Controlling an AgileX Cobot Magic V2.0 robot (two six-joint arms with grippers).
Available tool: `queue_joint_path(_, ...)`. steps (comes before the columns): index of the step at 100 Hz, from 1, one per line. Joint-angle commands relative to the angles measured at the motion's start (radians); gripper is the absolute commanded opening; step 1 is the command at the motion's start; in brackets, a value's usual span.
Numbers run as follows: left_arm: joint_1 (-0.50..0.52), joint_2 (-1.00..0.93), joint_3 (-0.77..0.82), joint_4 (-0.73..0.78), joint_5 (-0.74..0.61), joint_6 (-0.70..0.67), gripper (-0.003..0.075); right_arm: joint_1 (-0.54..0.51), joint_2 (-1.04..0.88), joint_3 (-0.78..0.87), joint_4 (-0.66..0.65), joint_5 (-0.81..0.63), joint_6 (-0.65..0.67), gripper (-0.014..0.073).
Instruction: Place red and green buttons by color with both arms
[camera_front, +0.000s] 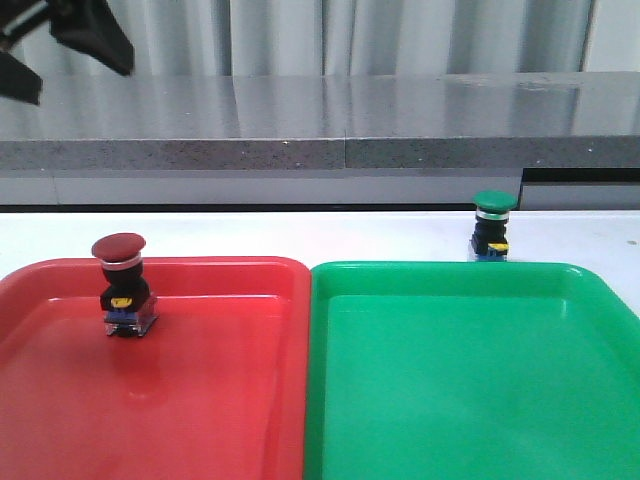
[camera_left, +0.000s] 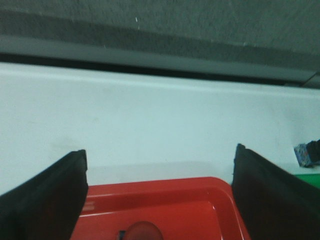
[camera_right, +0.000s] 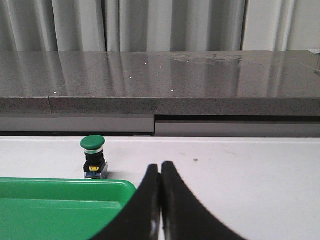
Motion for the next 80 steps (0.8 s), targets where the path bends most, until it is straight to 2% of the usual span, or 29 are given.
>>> queue_joint_path(1, 0.021, -0.129, 0.024, 0.004, -0.113, -0.009, 0.0568, -0.004, -0.017, -0.014, -0.011, -0.087, 0.0, -0.0067)
queue_joint_path(33, 0.048, -0.484, 0.333, 0.038, -0.307, 0.002, 0.0567, -0.004, -0.017, -0.014, -0.011, -0.087, 0.0, -0.0067)
queue_joint_path(50, 0.048, -0.668, 0.458, 0.045, -0.325, 0.002, 0.0549, -0.004, -0.017, -0.014, -0.011, -0.087, 0.0, -0.0067)
queue_joint_path(62, 0.048, -0.772, 0.524, 0.045, -0.325, 0.002, 0.0421, -0.004, -0.017, -0.014, -0.011, -0.087, 0.0, -0.0067)
queue_joint_path(80, 0.048, -0.882, 0.572, 0.045, -0.31, 0.002, 0.0081, -0.004, -0.017, -0.014, -0.011, -0.087, 0.0, -0.0067)
